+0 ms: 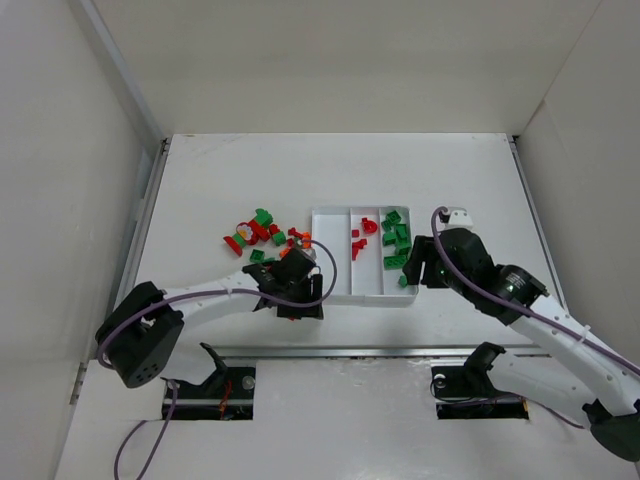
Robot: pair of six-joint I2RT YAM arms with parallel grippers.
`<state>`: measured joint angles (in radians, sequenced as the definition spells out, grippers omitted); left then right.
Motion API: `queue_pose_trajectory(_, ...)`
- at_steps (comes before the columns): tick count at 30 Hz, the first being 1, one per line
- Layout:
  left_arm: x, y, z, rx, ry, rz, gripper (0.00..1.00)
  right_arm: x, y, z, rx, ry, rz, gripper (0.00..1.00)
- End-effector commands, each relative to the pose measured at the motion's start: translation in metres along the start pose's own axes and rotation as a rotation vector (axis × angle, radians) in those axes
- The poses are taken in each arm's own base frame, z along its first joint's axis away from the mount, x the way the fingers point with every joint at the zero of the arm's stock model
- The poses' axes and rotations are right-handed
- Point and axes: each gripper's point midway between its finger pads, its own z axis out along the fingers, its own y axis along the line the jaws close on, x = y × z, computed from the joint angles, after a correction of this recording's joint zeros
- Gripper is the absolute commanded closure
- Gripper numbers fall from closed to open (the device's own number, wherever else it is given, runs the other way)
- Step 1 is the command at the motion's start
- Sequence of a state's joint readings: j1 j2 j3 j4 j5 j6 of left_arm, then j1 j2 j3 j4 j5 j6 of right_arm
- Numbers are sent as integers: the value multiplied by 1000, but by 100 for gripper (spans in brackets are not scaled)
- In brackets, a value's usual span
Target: Sort the legos into containers by color
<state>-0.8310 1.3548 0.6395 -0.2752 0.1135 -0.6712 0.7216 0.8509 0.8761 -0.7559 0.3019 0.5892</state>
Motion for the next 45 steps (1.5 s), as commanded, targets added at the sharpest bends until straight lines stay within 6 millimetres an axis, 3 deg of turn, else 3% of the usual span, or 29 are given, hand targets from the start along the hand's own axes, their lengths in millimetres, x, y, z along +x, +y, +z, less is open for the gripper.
queue_pose_trajectory(1,68,52,3,-211,261,-18,43,-14,-2,-13,2,-57,-15,32)
queue_pose_trajectory(10,21,30,-8,-209,163,89,28,-13,3,-13,-32,-55,-30,32)
queue_pose_trajectory(15,21,34,-15,-234,159,81,0,-17,2,-19,-46,-77,-31,32)
queue_pose_trajectory(20,16,35,-9,-257,178,128,0,-19,5,-21,-63,-87,-35,32)
queue_pose_trajectory(23,10,21,-5,-209,174,175,0,-16,5,-17,-57,-79,-38,32)
queue_pose_trajectory(26,-2,3,-12,-158,136,212,0,-13,4,-12,-45,-61,-56,32)
queue_pose_trajectory(30,-16,-2,-25,-175,95,227,0,-12,5,-7,-39,-52,-68,32)
queue_pose_trajectory(36,-16,16,-30,-276,98,209,0,-14,6,-7,-44,-60,-66,32)
queue_pose_trajectory(41,0,62,-27,-426,168,104,0,-16,6,-9,-49,-67,-63,32)
queue_pose_trajectory(45,-7,59,-26,-407,153,80,0,-14,4,-5,-37,-66,-74,32)
